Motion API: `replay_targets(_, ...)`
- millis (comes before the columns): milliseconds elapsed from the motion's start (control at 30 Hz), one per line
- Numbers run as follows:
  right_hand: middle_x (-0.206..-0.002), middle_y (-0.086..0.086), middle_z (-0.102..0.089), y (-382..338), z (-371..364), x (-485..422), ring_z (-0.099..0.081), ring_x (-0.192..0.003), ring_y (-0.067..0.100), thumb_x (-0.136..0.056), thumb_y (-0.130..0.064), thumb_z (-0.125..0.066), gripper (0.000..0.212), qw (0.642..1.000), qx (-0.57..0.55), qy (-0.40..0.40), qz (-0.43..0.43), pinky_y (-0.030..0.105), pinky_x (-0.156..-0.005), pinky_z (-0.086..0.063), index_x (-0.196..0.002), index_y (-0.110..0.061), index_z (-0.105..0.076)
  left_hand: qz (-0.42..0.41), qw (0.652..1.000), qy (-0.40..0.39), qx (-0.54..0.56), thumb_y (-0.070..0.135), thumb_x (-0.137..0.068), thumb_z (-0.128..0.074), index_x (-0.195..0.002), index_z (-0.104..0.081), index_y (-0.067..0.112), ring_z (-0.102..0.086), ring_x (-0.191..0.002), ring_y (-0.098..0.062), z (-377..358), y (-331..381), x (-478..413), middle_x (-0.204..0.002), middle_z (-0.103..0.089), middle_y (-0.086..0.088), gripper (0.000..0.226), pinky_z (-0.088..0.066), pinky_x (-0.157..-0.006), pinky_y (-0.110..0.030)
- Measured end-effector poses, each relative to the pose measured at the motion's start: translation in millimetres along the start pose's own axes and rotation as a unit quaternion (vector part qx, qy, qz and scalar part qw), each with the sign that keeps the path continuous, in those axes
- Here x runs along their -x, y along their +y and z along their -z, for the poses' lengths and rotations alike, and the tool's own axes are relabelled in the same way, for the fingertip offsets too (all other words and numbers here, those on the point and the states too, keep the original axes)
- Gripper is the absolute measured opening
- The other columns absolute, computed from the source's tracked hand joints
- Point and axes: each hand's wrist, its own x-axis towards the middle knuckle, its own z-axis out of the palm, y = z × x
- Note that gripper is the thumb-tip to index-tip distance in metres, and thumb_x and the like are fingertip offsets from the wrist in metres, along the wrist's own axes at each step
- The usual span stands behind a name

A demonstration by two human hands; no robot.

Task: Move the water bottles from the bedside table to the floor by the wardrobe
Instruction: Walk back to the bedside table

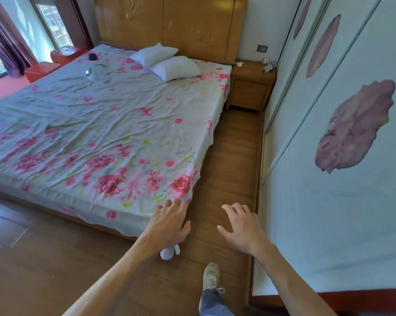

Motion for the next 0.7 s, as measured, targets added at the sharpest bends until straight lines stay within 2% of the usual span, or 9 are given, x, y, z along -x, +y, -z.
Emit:
replay_targets(167, -0.147, -0.003, -0.04, 23.5, 16.5, -51.1, -0.038, -0.134, 0.018, -0.095, -0.057, -0.044, 0.063, 1.0, -0.021, -0.007, -0.017, 0.04, -0.11, -0.038, -0.149, -0.027, -0.031, -0.008, 1.0, -0.011, 0.004, 0.053, -0.095, -0.038, -0.14, -0.034, 0.02, -0.052, -0.11, -0.019, -0.5, -8.0, -64.3, -0.134, -0.049, -0.001, 0.056, -0.049, -0.092, -0.03)
replay_targets(333, -0.146, -0.003, -0.041, 60.8, 38.1, -97.7, -0.039, -0.134, 0.017, -0.094, -0.058, -0.044, 0.063, 0.998, -0.045, 0.003, -0.04, 0.039, -0.111, -0.04, -0.148, -0.028, -0.033, -0.016, 0.999, -0.03, 0.006, 0.056, -0.093, -0.039, -0.142, -0.031, 0.022, -0.049, -0.119, -0.023, -0.8, -6.9, -139.7, -0.142, -0.044, -0.001, 0.06, -0.048, -0.1, -0.035)
replay_targets(500, -0.144, -0.003, -0.043, 97.4, 57.9, -137.3, -0.04, -0.131, 0.018, -0.094, -0.058, -0.045, 0.064, 0.996, -0.064, 0.018, -0.06, 0.037, -0.109, -0.043, -0.148, -0.026, -0.033, -0.021, 0.999, -0.023, -0.007, 0.055, -0.093, -0.037, -0.14, -0.034, 0.021, -0.054, -0.106, -0.018, 5.8, -3.3, -200.9, -0.132, -0.05, 0.001, 0.058, -0.051, -0.086, -0.029)
replay_targets(700, -0.144, -0.004, -0.043, 123.6, 71.8, -182.1, -0.042, -0.13, 0.017, -0.095, -0.058, -0.044, 0.064, 0.995, -0.065, 0.018, -0.079, 0.033, -0.107, -0.042, -0.149, -0.027, -0.032, -0.035, 0.999, -0.033, -0.015, 0.053, -0.094, -0.036, -0.14, -0.037, 0.018, -0.054, -0.11, -0.02, 10.0, -12.3, -264.2, -0.134, -0.05, -0.003, 0.058, -0.052, -0.089, -0.03)
